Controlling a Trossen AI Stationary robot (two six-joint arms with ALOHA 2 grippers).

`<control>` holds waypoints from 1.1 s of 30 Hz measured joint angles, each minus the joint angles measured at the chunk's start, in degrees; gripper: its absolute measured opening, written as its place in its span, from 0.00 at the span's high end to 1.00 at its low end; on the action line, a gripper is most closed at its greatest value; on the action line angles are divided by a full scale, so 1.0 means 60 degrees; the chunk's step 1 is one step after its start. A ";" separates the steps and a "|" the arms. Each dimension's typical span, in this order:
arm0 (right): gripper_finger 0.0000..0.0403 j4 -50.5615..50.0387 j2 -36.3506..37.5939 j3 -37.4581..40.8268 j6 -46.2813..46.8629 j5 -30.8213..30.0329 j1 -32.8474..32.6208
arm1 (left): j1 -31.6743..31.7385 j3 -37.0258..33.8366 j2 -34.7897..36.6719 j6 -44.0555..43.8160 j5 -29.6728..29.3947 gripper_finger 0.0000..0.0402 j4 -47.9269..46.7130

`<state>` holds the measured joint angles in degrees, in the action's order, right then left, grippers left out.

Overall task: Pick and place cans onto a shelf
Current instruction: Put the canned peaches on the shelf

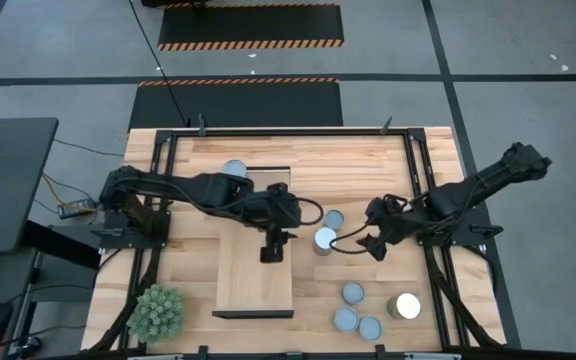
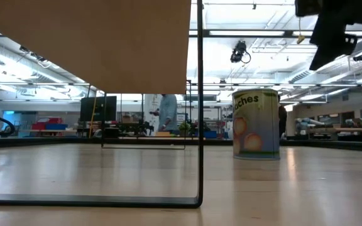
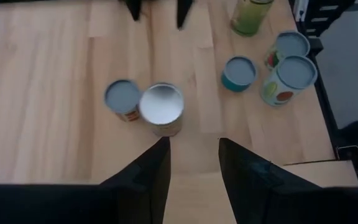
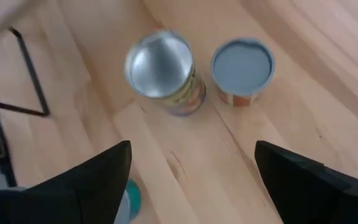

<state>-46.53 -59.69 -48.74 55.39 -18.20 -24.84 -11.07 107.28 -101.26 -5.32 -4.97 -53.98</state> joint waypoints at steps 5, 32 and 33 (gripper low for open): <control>0.13 0.0004 0.0581 -0.0002 0.0077 -0.0319 -0.0182 | 0.0083 -0.0007 -0.0214 -0.0110 0.0364 0.65 0.0092; 0.13 0.0956 0.4579 -0.0002 -0.0653 -0.2494 -0.0179 | 0.0284 0.0000 -0.2499 0.0206 0.0375 0.65 0.4164; 0.13 0.0792 0.4619 -0.0002 -0.0654 -0.2642 -0.0179 | 0.0284 -0.0004 -0.2562 0.0197 0.0383 0.65 0.4286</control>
<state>-41.77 -31.97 -48.75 51.46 -34.05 -25.91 -9.37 107.26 -116.63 -4.14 -2.67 -28.26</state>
